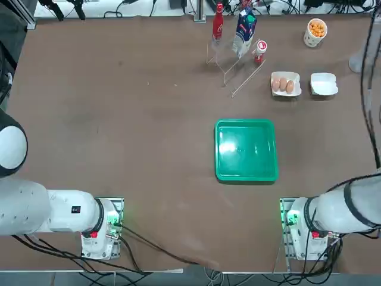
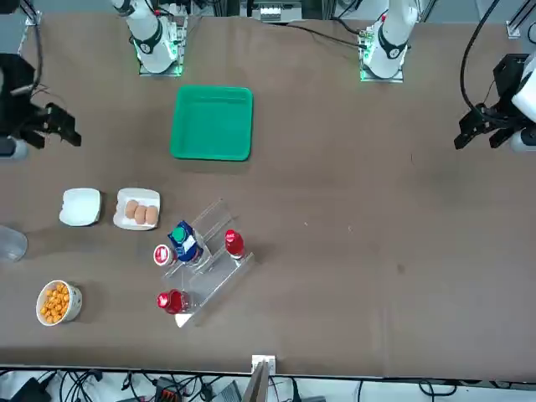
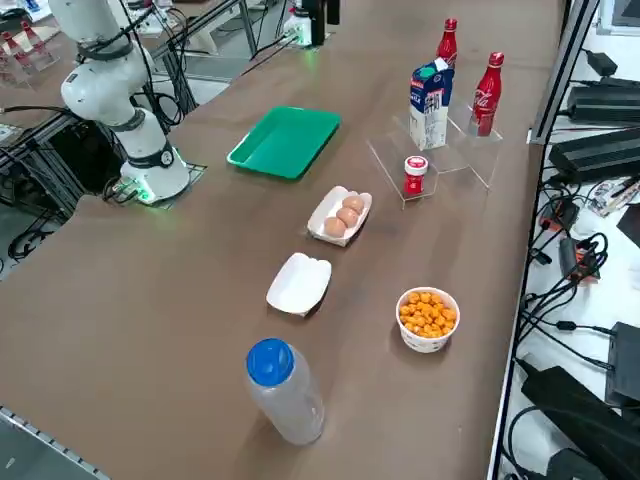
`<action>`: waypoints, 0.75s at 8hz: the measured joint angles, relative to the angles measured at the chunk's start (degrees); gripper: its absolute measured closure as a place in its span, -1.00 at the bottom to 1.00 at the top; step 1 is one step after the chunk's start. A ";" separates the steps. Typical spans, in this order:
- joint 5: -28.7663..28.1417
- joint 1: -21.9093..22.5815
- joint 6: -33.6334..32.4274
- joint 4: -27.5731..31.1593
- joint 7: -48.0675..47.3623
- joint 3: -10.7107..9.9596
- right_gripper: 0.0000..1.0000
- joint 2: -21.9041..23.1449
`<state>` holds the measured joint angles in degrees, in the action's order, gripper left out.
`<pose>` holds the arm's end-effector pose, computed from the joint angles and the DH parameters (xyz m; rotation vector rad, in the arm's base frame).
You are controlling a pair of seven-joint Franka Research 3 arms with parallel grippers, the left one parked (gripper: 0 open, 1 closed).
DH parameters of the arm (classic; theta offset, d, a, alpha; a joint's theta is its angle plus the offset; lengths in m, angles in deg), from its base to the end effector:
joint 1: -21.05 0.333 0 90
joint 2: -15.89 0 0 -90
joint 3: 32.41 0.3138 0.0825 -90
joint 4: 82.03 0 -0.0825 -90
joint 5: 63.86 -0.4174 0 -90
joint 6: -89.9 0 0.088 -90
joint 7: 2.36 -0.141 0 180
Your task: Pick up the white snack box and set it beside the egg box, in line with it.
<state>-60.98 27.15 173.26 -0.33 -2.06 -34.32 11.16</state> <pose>0.5987 0.0371 0.6020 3.0839 0.1140 -0.0798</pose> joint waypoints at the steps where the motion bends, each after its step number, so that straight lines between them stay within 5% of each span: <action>1: 0.01 -0.20 1.71 5.61 0.01 -0.97 -1.00 4.44; 3: -0.64 -2.50 2.74 11.07 0.15 -1.72 -1.00 8.63; 6: -2.40 -3.96 3.62 12.09 0.24 -1.72 -1.00 7.71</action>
